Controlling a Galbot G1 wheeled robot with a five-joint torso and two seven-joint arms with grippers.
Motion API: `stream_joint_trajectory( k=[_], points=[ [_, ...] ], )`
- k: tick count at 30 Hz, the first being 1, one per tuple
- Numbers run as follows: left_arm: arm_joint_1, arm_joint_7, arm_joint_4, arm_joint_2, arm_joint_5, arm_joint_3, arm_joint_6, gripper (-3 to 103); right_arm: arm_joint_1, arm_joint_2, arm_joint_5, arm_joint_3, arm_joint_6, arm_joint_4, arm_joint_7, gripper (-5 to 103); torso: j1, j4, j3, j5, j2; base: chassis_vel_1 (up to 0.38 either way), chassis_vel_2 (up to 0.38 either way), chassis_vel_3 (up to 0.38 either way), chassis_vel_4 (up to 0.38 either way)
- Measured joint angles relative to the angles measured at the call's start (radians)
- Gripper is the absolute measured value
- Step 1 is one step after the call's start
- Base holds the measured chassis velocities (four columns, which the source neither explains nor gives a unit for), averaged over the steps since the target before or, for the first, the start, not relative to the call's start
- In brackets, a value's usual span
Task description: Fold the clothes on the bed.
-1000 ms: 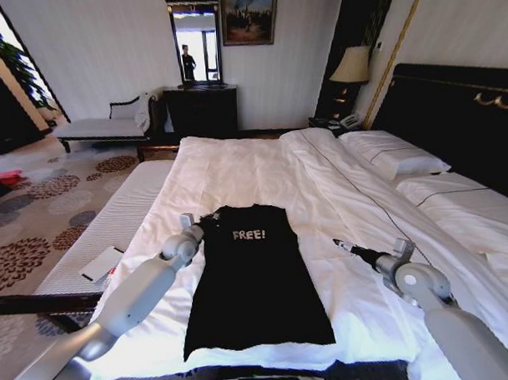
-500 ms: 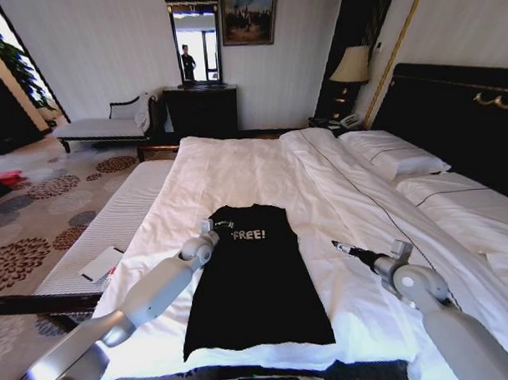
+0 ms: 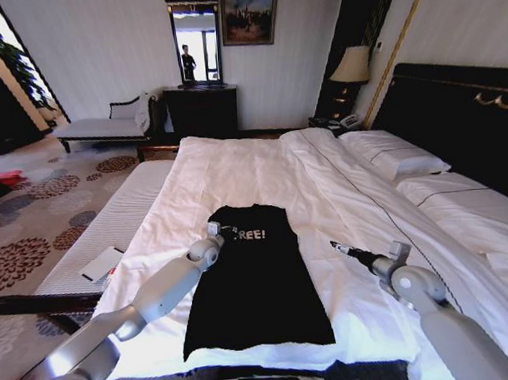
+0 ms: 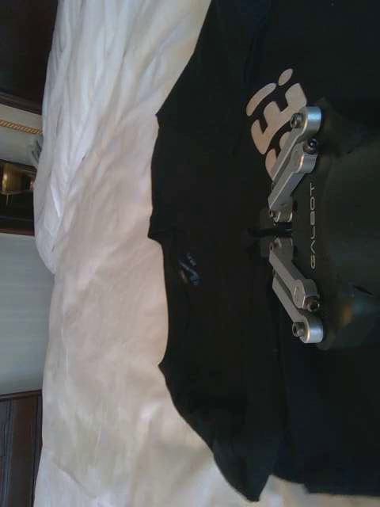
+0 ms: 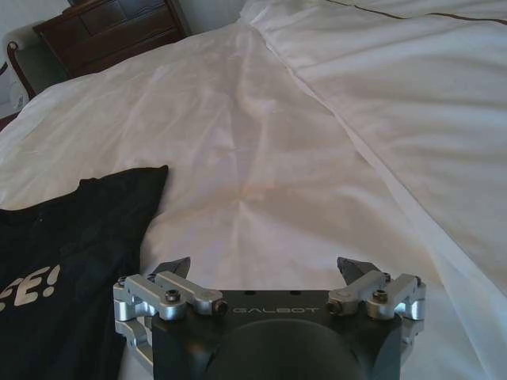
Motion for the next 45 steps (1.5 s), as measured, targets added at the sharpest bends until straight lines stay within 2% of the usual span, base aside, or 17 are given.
stream_joint_trajectory(
  k=[2, 3, 6, 8, 12, 14, 15, 16, 18, 21, 23, 25, 26, 34, 38, 45],
  points=[
    [0.009, -0.013, -0.021, 0.001, 0.004, 0.003, 0.003, 14, -0.003, 0.001, -0.001, 0.001, 0.001, 0.002, -0.001, 100, 0.000, 0.0000, 0.000, 0.0000, 0.000, 0.000, 0.000, 0.000, 0.000],
    [0.009, -0.013, -0.021, 0.001, 0.004, 0.003, 0.003, 14, -0.003, 0.001, -0.001, 0.001, 0.001, 0.002, -0.001, 100, 0.000, 0.0000, 0.000, 0.0000, 0.000, 0.000, 0.000, 0.000, 0.000],
    [0.029, -0.025, -0.085, 0.021, 0.014, -0.007, 0.003, 30, -0.006, 0.001, -0.004, 0.002, 0.002, 0.003, -0.004, 100, 0.000, -0.0001, 0.000, 0.0000, 0.000, 0.000, 0.000, 0.000, 0.000],
    [0.034, -0.028, -0.100, 0.029, 0.019, -0.019, 0.002, 30, -0.006, 0.002, -0.005, 0.002, 0.002, 0.003, -0.005, 100, 0.000, -0.0001, 0.000, -0.0001, 0.000, 0.000, 0.000, 0.000, 0.000],
    [0.060, -0.043, -0.165, 0.072, 0.015, -0.082, -0.002, 52, 0.000, 0.004, -0.010, -0.006, 0.004, 0.002, -0.006, 100, 0.000, 0.0000, 0.000, -0.0001, 0.000, 0.000, 0.000, 0.000, 0.000],
    [0.066, -0.045, -0.177, 0.081, 0.012, -0.095, -0.003, 52, 0.001, 0.004, -0.010, -0.007, 0.004, 0.002, -0.006, 100, 0.000, 0.0001, 0.000, 0.0000, 0.000, 0.000, 0.000, 0.000, 0.000],
    [0.074, -0.048, -0.187, 0.090, 0.010, -0.111, -0.004, 57, 0.002, 0.004, -0.011, -0.008, 0.004, 0.002, -0.007, 100, 0.000, 0.0002, 0.000, -0.0001, 0.000, 0.000, 0.000, 0.000, 0.000],
    [0.091, -0.056, -0.198, 0.108, -0.002, -0.155, -0.004, 68, 0.004, 0.004, -0.011, -0.008, 0.005, 0.002, -0.008, 100, 0.000, 0.0002, 0.000, -0.0002, 0.000, 0.000, 0.000, 0.000, 0.000],
    [0.098, -0.060, -0.199, 0.115, -0.012, -0.181, -0.004, 68, 0.004, 0.004, -0.011, -0.009, 0.005, 0.002, -0.008, 100, 0.000, 0.0002, 0.000, -0.0001, 0.000, 0.000, 0.000, 0.000, 0.000],
    [0.116, -0.059, -0.180, 0.140, -0.033, -0.253, -0.002, 84, 0.004, 0.003, -0.011, -0.009, 0.005, 0.003, -0.009, 100, 0.000, 0.0002, 0.000, -0.0001, 0.000, 0.000, 0.000, 0.000, 0.000],
    [0.119, -0.053, -0.171, 0.147, -0.034, -0.264, -0.002, 84, 0.003, 0.003, -0.011, -0.009, 0.005, 0.003, -0.009, 100, 0.000, 0.0003, 0.000, -0.0002, 0.000, 0.000, 0.000, 0.000, 0.000],
    [0.120, -0.027, -0.146, 0.170, -0.041, -0.280, -0.002, 98, -0.001, 0.002, -0.013, -0.008, 0.005, 0.003, -0.013, 100, 0.000, 0.0003, 0.000, -0.0002, 0.000, 0.000, 0.000, 0.000, 0.000],
    [0.120, -0.027, -0.146, 0.170, -0.041, -0.280, -0.002, 98, -0.001, 0.002, -0.013, -0.008, 0.005, 0.003, -0.013, 100, 0.000, 0.0003, 0.000, -0.0002, 0.000, 0.000, 0.000, 0.000, 0.000],
    [0.129, 0.089, -0.076, 0.191, -0.031, -0.282, -0.014, 101, -0.011, 0.001, -0.016, -0.002, 0.006, 0.005, -0.015, 100, 0.000, 0.0000, 0.000, -0.0002, 0.000, 0.000, 0.000, 0.000, 0.000],
    [0.131, 0.116, -0.042, 0.190, -0.023, -0.283, -0.016, 98, -0.016, -0.001, -0.016, 0.002, 0.006, 0.007, -0.015, 100, 0.000, 0.0000, 0.000, 0.0000, 0.000, 0.000, 0.000, 0.000, 0.000],
    [0.128, 0.126, 0.002, 0.175, -0.015, -0.288, -0.025, 93, -0.025, -0.001, -0.019, 0.008, 0.006, 0.007, -0.016, 100, 0.000, 0.0000, 0.000, -0.0001, 0.000, 0.000, 0.000, 0.000, 0.000]
  ],
)
